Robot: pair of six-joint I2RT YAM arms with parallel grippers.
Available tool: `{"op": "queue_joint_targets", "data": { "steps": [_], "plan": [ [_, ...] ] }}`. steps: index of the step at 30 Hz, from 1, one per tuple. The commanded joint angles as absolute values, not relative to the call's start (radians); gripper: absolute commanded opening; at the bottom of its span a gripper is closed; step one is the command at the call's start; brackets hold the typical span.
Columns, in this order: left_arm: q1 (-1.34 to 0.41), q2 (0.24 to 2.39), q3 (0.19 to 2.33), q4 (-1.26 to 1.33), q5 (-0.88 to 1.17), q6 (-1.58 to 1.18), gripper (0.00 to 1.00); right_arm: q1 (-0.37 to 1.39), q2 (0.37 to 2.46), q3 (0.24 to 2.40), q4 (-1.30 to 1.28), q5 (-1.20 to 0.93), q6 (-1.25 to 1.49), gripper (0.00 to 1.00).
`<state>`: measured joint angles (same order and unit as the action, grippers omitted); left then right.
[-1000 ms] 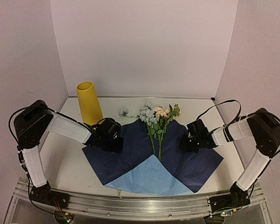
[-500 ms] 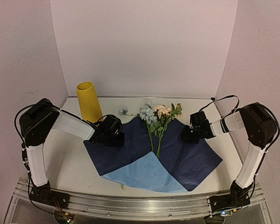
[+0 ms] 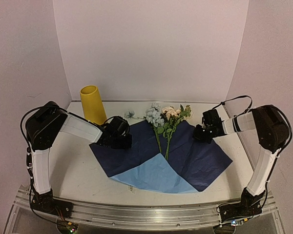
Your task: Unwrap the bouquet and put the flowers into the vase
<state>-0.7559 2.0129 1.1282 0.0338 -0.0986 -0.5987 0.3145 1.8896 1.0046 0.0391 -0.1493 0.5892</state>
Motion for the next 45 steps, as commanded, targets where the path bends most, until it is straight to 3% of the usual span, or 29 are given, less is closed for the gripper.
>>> {"op": "queue_joint_targets", "data": {
  "steps": [1, 9, 21, 36, 45],
  "plan": [
    [-0.747, 1.942, 1.082, -0.023, -0.075, -0.582, 0.0, 0.314, 1.704, 0.946, -0.028, -0.177, 0.557, 0.0],
    [-0.747, 1.905, 1.088, -0.011, -0.004, -0.515, 0.01, 0.316, 1.496, 0.732, -0.031, -0.255, 0.58, 0.0],
    [-0.749, 1.815, 1.082, -0.012, 0.161, -0.449, 0.13, 0.378, 1.509, 0.696, -0.008, -0.283, 0.585, 0.0],
    [-0.747, 1.828, 0.96, -0.039, 0.011, -0.482, 0.1, 0.379, 1.619, 0.67, -0.011, -0.132, 0.665, 0.0],
    [-0.747, 1.779, 0.977, -0.059, 0.012, -0.434, 0.13, 0.385, 1.514, 0.671, -0.049, -0.143, 0.644, 0.0]
  ]
}}
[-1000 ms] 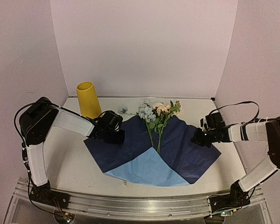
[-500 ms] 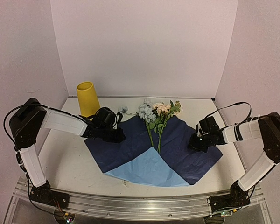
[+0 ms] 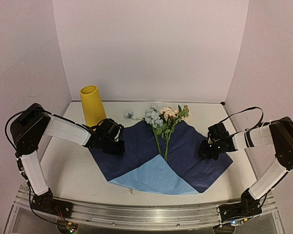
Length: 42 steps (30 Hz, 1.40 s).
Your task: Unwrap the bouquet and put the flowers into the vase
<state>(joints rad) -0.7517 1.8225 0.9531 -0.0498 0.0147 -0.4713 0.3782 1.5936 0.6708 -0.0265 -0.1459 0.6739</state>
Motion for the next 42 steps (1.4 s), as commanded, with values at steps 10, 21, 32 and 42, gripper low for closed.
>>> {"op": "queue_joint_targets", "data": {
  "steps": [10, 21, 32, 42],
  "plan": [
    [-0.749, 1.657, 1.027, -0.06, 0.344, -0.367, 0.44, 0.591, 1.48, 0.796, -0.031, -0.328, 0.519, 0.22],
    [-0.75, 1.609, 0.96, -0.055, 0.411, -0.369, 0.48, 0.684, 1.659, 0.836, 0.109, -0.439, 0.525, 0.32],
    [-0.75, 1.577, 0.922, -0.055, 0.364, -0.376, 0.47, 0.737, 1.758, 0.831, 0.144, -0.419, 0.548, 0.0],
    [-0.75, 1.584, 0.922, -0.055, 0.38, -0.373, 0.46, 0.782, 1.691, 0.782, 0.214, -0.531, 0.562, 0.0]
  ]
}}
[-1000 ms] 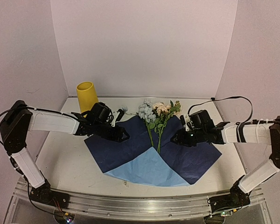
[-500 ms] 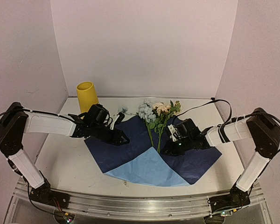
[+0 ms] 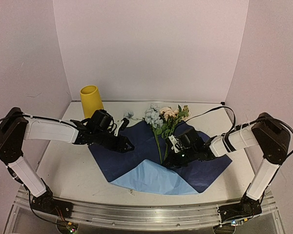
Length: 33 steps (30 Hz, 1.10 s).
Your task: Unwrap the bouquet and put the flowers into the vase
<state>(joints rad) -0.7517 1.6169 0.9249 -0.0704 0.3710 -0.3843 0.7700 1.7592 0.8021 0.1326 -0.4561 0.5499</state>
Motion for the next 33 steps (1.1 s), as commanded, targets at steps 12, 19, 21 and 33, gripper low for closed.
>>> {"op": "queue_joint_targets", "data": {
  "steps": [12, 19, 21, 33],
  "plan": [
    [-0.777, 1.659, 0.94, -0.055, 0.578, -0.348, 0.46, 0.89, 1.557, 0.723, 0.202, -0.634, 0.548, 0.0],
    [-0.897, 1.668, 0.935, -0.068, 0.603, -0.332, 0.44, 1.001, 1.501, 0.705, 0.12, -0.591, 0.547, 0.0],
    [-0.928, 1.657, 0.924, -0.073, 0.6, -0.334, 0.44, 1.044, 1.497, 0.699, 0.111, -0.58, 0.558, 0.0],
    [-1.023, 1.558, 0.815, -0.112, 0.603, -0.373, 0.42, 1.129, 1.504, 0.673, 0.077, -0.482, 0.635, 0.0]
  ]
}}
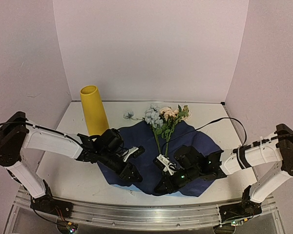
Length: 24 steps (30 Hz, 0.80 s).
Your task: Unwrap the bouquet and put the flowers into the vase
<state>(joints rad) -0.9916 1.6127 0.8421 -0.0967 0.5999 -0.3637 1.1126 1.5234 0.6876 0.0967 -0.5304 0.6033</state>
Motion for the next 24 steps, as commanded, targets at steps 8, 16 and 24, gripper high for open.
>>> {"op": "queue_joint_targets", "data": {
  "steps": [8, 16, 24],
  "plan": [
    [-1.087, 1.56, 0.773, -0.121, 0.573, -0.404, 0.39, 1.223, 1.569, 0.653, 0.098, -0.431, 0.711, 0.0],
    [-1.14, 1.487, 0.712, -0.13, 0.36, -0.48, 0.39, 1.287, 1.605, 0.634, 0.094, -0.261, 0.859, 0.0],
    [-1.161, 1.521, 0.685, -0.135, 0.305, -0.501, 0.39, 1.321, 1.653, 0.706, 0.037, -0.213, 0.867, 0.0]
  ]
}}
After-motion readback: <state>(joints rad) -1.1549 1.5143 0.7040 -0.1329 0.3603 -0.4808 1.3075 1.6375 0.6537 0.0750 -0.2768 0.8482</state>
